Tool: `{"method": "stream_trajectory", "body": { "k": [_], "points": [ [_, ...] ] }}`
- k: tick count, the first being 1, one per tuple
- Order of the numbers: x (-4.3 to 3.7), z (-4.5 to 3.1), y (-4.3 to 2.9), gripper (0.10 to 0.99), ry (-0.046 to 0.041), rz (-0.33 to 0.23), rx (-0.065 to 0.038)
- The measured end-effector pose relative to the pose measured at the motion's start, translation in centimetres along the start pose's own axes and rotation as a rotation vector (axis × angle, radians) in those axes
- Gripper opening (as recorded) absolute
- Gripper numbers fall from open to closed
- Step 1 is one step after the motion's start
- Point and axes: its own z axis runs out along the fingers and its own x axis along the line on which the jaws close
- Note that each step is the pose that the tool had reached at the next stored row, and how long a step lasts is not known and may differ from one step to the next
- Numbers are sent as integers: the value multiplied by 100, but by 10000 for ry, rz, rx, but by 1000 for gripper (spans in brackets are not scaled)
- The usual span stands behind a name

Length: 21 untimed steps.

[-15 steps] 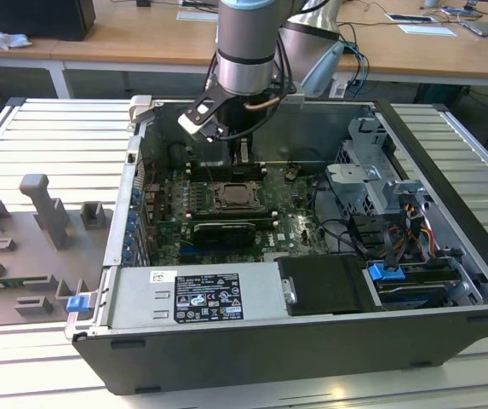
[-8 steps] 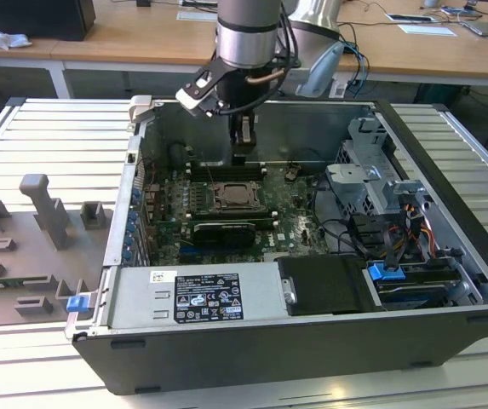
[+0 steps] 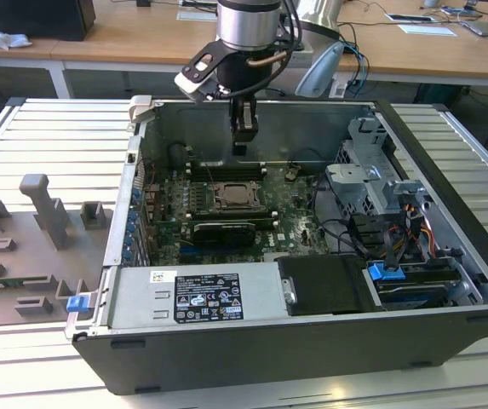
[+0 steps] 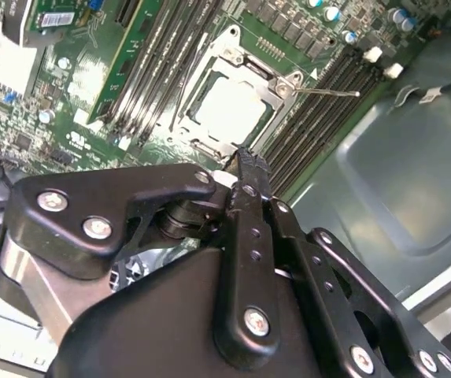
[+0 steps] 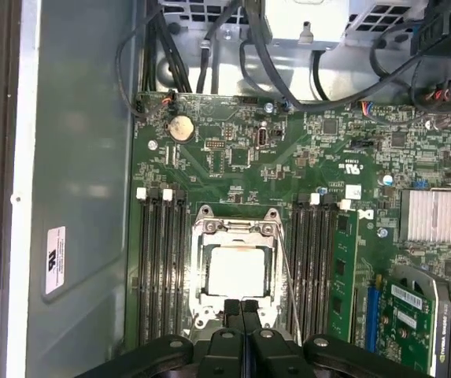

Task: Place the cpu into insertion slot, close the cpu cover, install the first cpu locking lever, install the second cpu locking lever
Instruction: 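Install the first cpu locking lever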

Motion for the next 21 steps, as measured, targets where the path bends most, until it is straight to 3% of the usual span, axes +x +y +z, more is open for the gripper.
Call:
{"method": "stream_trajectory", "body": {
  "k": [4,10,15,18,19,21],
  "points": [
    [0,0,0,106,7,-827,-6],
    [0,8,-1,106,23,-2764,-20],
    [0,8,-1,106,28,-3420,-25],
    [0,9,-1,106,34,-4128,-29],
    [0,11,-1,106,37,-4667,-32],
    [0,12,-1,106,42,-5197,-37]
  ]
}}
